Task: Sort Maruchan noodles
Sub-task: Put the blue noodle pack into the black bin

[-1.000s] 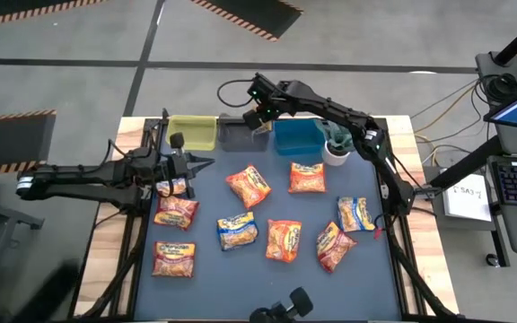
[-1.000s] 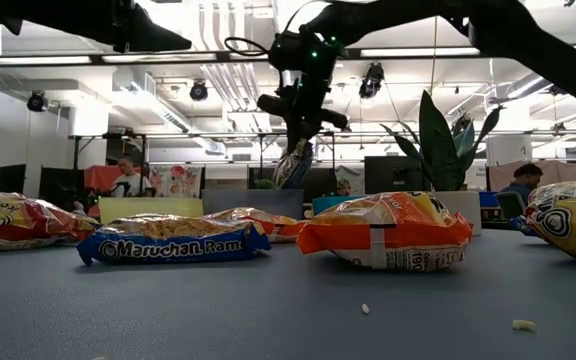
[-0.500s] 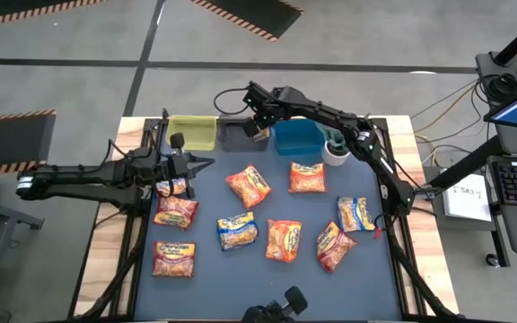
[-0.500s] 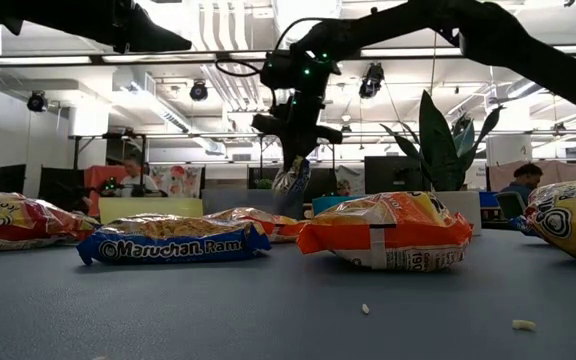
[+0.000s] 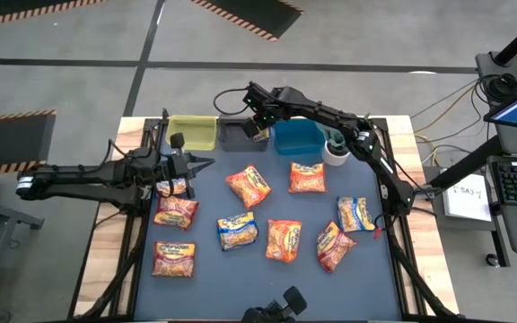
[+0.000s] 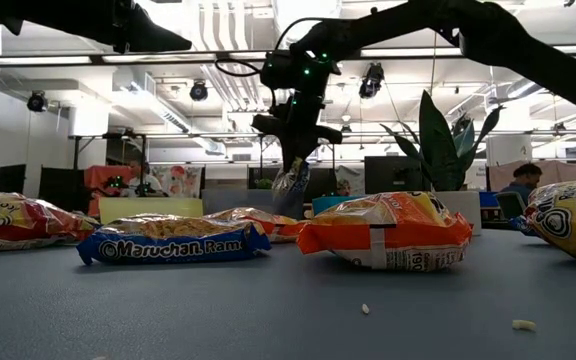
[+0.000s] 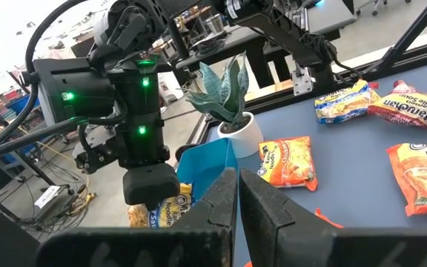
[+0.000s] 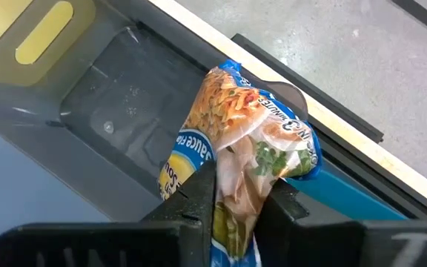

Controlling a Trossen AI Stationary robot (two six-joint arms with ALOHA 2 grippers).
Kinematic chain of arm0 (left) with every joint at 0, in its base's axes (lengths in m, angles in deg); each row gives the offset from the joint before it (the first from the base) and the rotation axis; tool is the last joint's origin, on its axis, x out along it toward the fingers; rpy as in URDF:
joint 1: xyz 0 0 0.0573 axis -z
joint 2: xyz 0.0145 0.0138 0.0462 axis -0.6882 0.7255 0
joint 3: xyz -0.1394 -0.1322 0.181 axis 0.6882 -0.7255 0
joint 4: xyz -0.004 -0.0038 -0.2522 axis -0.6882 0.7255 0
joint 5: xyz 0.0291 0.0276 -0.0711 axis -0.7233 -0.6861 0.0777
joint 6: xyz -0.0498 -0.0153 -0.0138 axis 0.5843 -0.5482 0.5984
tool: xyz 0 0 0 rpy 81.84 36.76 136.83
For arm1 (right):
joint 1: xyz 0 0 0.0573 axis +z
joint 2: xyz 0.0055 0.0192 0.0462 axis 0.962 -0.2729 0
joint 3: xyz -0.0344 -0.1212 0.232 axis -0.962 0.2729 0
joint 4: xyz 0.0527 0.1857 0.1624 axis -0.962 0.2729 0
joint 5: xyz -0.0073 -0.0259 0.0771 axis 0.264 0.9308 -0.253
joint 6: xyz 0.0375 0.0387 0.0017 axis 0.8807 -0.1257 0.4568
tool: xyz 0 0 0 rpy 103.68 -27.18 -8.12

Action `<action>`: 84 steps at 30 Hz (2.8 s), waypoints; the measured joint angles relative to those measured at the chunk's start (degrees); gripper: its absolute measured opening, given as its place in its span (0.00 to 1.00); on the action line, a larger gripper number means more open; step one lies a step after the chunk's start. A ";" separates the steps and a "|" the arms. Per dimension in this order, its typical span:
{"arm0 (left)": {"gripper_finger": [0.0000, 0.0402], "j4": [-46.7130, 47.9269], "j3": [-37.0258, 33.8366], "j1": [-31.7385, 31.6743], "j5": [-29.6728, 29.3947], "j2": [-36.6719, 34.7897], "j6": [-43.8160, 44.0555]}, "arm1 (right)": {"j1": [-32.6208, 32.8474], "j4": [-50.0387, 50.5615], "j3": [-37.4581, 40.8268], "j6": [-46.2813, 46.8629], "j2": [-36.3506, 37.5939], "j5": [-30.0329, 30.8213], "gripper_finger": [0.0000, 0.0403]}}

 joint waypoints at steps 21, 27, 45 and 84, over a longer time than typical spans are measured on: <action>0.00 -0.02 0.07 0.00 0.02 0.02 2.84 | -0.05 -1.30 -0.01 -4.61 1.42 0.11 0.27; 0.00 -0.02 0.07 0.02 0.02 0.05 3.67 | 0.14 1.66 -0.60 -7.87 6.00 0.15 0.27; 0.00 -8.33 0.11 -0.04 -6.45 11.40 13.35 | 20.43 -15.27 34.99 -15.50 37.16 -0.04 0.27; 0.00 1.55 35.64 -34.56 11.12 66.67 0.63 | 27.80 -49.41 81.79 -24.67 72.03 0.00 0.17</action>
